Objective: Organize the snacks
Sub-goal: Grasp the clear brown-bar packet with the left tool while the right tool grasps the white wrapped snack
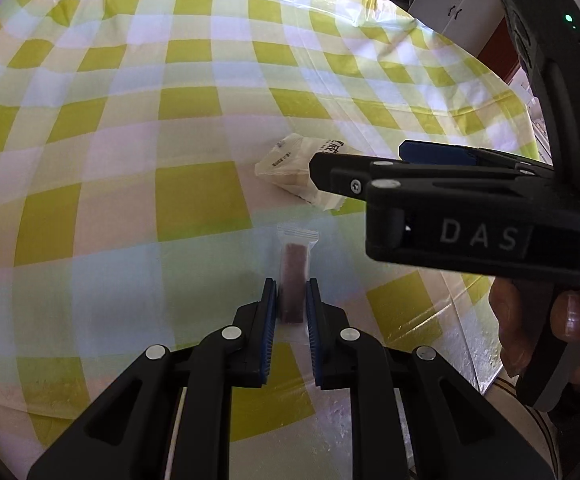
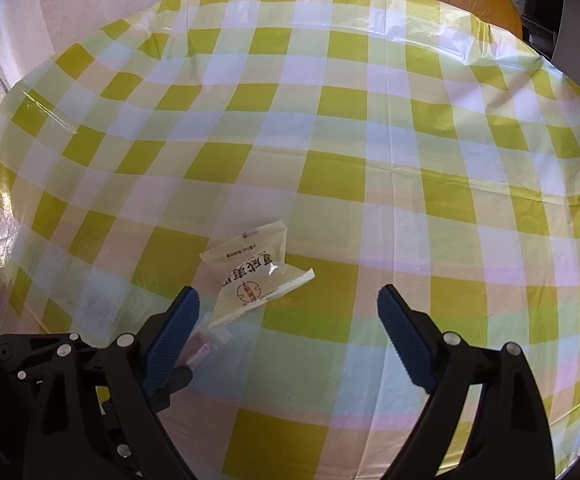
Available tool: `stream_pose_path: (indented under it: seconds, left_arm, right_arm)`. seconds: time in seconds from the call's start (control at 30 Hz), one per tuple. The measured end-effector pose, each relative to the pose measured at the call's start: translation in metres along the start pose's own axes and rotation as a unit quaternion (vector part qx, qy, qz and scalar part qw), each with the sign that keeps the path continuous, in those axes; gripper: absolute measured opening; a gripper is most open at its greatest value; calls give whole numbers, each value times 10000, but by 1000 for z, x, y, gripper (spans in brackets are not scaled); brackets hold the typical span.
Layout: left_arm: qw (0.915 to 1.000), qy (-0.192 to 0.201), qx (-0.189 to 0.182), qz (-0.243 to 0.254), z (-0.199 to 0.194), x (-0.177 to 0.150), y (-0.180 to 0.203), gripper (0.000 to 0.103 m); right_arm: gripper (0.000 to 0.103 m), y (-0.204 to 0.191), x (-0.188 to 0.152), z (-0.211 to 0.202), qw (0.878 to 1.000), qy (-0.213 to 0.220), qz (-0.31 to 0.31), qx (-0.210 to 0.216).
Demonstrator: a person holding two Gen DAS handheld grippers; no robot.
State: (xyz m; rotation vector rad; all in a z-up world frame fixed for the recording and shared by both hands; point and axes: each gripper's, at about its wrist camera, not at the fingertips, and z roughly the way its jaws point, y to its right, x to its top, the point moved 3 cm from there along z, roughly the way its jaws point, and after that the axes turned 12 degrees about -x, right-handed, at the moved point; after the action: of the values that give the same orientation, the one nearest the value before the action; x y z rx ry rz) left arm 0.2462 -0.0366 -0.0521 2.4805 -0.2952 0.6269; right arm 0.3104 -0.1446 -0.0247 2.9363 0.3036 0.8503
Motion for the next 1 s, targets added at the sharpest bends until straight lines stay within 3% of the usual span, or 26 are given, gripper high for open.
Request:
stream_pose_path:
  seconds: [0.33, 0.43, 0.47, 1.0]
  left_arm:
    - [9984, 303, 51, -472, -14, 0, -25, 15]
    - [9980, 351, 46, -517, -16, 1, -29, 15]
    - [9980, 355, 43, -517, -15, 2, -29, 15]
    - [9987, 376, -100, -315, -12, 4, -13, 14]
  right_arm:
    - [90, -18, 12, 28, 9972, -365, -583, -296]
    - [74, -19, 7, 32, 9967, -448, -632, -251]
    - [59, -19, 5, 34, 9964, -502, -632, -242]
    - [55, 17, -24, 7, 9990, -308, 24, -313]
